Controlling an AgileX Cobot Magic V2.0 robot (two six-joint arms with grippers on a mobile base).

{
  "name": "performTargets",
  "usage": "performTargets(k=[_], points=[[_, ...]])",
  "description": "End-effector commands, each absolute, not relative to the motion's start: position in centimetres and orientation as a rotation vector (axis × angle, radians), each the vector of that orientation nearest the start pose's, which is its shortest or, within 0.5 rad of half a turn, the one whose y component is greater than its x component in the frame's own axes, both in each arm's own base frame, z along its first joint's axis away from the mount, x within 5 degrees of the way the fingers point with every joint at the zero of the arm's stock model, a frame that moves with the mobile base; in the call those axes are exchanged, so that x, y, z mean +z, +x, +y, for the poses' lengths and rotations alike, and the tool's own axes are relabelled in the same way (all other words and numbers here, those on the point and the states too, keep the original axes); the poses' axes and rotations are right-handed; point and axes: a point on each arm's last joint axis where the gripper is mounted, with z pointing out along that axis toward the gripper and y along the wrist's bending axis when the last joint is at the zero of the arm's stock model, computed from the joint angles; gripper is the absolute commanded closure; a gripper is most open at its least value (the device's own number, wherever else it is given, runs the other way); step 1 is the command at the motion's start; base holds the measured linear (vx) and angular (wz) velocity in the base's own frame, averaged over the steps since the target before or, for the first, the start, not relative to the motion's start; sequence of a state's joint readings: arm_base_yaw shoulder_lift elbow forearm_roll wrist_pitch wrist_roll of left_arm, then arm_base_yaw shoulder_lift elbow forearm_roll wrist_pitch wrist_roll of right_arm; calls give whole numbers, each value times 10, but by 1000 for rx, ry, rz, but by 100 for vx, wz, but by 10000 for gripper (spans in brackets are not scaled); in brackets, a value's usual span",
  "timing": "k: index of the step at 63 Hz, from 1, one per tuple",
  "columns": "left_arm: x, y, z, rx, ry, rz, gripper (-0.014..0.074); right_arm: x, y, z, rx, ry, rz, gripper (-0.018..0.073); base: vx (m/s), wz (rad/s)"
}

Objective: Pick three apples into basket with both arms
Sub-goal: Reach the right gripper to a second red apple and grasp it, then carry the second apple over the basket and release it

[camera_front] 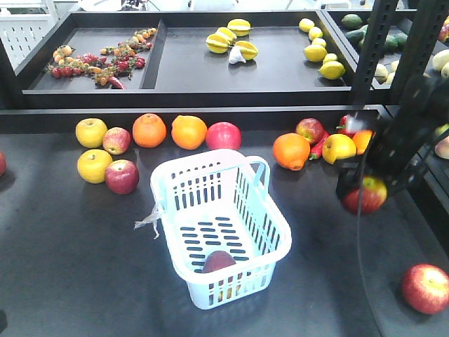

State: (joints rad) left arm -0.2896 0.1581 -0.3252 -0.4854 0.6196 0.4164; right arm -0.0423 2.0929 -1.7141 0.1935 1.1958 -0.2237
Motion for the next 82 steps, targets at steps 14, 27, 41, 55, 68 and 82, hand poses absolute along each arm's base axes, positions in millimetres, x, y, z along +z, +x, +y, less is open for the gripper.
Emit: performTargets(k=[14,27,41,55,68,82], points=[[276,41,-37,-473,414,1771,604,319,371,29,395,-292,2821,564,0,0],[276,41,-37,-473,414,1772,604,323,327,83,507,-461,2776,564,0,0],[276,41,-37,-473,414,1772,604,318,319,143,548,-582,2659,564,0,0],[276,41,-37,-473,414,1772,604,281,338,177,572,-572,2653,560,0,0],[276,41,-37,-473,414,1772,604,243,357,185,545,-572,2688,490,0,0],[276,41,-37,-473,414,1772,604,237,362,186,536,-598,2661,186,0,0]])
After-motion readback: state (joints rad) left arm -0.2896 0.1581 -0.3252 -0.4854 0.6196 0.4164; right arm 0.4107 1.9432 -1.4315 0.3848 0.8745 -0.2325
